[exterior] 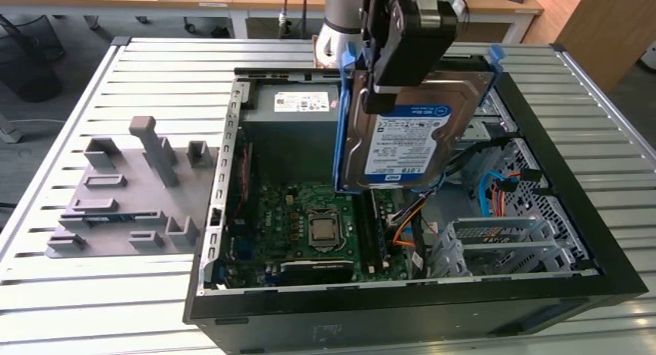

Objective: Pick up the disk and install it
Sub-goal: 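Insert the disk into the insertion slot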

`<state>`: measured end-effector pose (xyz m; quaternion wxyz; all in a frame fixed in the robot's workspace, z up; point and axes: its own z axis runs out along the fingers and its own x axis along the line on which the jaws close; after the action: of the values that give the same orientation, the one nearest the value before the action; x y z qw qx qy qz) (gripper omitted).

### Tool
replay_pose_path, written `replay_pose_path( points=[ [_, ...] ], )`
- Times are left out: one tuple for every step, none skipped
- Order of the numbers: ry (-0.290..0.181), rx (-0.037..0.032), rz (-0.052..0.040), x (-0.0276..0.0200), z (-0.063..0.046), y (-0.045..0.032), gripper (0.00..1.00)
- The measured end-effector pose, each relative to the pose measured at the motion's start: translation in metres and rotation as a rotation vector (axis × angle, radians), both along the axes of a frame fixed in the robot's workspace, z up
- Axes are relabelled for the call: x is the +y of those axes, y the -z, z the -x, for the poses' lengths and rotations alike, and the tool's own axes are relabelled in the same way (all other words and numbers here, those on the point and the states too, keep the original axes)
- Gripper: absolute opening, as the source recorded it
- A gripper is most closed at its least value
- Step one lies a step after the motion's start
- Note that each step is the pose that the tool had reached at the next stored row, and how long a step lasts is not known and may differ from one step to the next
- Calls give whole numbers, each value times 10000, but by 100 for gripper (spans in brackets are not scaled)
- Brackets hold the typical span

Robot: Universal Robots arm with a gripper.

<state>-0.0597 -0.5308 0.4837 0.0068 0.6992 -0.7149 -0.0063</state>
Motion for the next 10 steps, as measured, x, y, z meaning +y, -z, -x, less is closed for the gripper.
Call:
replay_pose_path(
  points=[
    [0, 0, 0, -20, -2, 3, 36],
    [-1, 1, 1, -40, -5, 6, 36],
    [0, 0, 0, -57, -8, 9, 36],
    [0, 1, 1, -73, -14, 12, 36],
    [1, 1, 1, -83, -25, 15, 36],
    [0, 0, -1, -86, -42, 20, 36],
    [-1, 0, -1, -88, -65, 23, 36],
    [-1, 0, 0, -90, -88, 26, 36],
    [-1, 0, 1, -92, -106, 29, 36],
    [-1, 1, 3, -99, -118, 33, 36]
  ],
)
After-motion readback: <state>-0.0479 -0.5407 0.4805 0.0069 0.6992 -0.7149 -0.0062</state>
